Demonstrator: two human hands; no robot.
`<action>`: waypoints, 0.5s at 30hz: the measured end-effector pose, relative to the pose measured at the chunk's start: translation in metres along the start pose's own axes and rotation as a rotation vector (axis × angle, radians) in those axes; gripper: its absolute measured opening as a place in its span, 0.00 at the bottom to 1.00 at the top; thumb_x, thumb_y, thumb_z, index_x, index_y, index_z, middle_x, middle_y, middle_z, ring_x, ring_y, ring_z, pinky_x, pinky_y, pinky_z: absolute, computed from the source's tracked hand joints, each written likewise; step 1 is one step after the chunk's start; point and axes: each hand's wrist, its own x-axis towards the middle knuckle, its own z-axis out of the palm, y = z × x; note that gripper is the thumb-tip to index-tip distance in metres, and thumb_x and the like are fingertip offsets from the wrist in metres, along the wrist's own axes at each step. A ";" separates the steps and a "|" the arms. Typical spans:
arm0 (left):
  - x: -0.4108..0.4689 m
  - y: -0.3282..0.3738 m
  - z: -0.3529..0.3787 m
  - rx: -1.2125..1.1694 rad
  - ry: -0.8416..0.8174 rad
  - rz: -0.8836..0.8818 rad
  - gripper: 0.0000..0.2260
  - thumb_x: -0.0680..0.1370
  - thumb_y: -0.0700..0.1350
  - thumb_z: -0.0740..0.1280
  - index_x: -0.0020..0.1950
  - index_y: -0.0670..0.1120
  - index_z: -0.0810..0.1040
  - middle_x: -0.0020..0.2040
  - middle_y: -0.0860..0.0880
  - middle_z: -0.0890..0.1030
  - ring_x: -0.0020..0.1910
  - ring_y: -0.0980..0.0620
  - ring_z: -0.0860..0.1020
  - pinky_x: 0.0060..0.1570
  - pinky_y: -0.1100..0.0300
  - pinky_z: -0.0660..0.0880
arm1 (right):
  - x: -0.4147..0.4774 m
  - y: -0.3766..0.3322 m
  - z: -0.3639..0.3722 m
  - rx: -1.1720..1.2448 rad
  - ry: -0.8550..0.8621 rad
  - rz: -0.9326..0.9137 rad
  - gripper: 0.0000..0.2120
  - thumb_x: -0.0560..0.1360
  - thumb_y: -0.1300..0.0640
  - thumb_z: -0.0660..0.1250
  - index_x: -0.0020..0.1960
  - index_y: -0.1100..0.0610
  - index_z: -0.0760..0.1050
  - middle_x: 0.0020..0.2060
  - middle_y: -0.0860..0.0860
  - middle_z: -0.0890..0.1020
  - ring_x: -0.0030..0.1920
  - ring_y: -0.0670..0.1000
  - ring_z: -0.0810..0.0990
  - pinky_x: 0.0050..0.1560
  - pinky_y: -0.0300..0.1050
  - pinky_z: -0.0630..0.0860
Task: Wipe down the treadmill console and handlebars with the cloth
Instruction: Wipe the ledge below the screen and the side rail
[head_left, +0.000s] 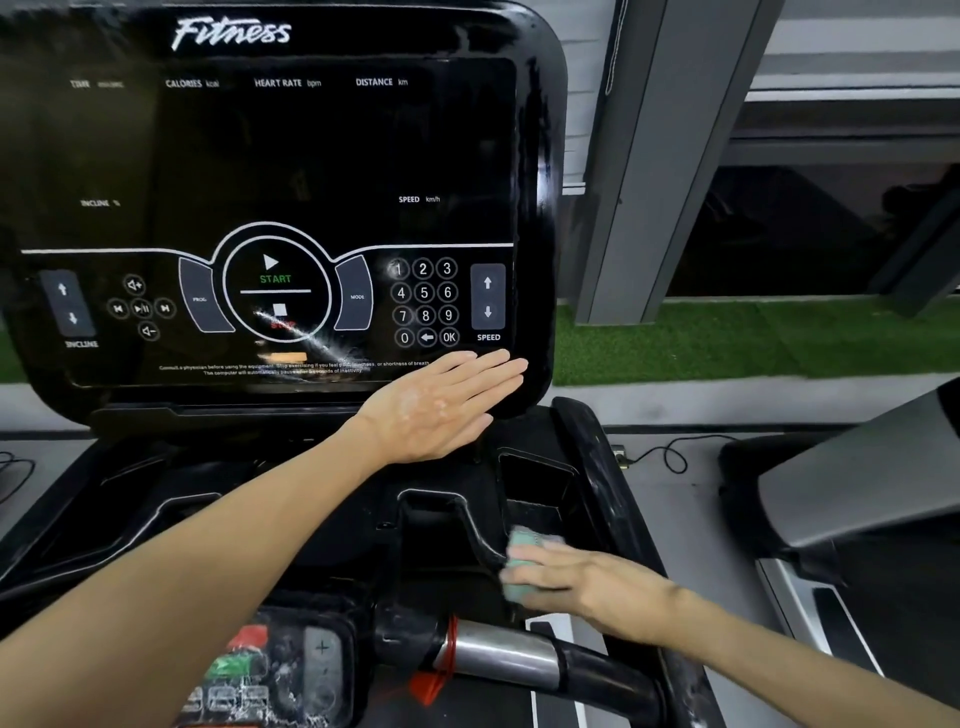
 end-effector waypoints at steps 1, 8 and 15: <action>0.000 0.000 0.000 0.005 0.003 -0.001 0.25 0.85 0.51 0.50 0.79 0.41 0.56 0.80 0.44 0.58 0.78 0.46 0.58 0.75 0.50 0.59 | -0.018 0.004 -0.001 -0.020 -0.026 0.019 0.30 0.73 0.69 0.55 0.73 0.52 0.65 0.76 0.45 0.58 0.78 0.49 0.49 0.72 0.48 0.64; 0.001 0.000 0.001 0.009 0.022 -0.001 0.25 0.84 0.50 0.51 0.79 0.41 0.56 0.80 0.44 0.59 0.78 0.46 0.59 0.74 0.50 0.59 | -0.049 -0.003 0.007 -0.041 0.031 0.122 0.36 0.64 0.67 0.76 0.67 0.49 0.70 0.75 0.47 0.61 0.76 0.53 0.57 0.65 0.43 0.72; 0.001 0.000 -0.001 0.022 0.008 0.002 0.25 0.84 0.50 0.51 0.79 0.41 0.57 0.80 0.44 0.59 0.78 0.46 0.59 0.74 0.50 0.58 | 0.071 -0.004 0.003 0.097 0.116 0.041 0.16 0.80 0.57 0.58 0.66 0.55 0.73 0.74 0.53 0.65 0.77 0.54 0.54 0.74 0.52 0.58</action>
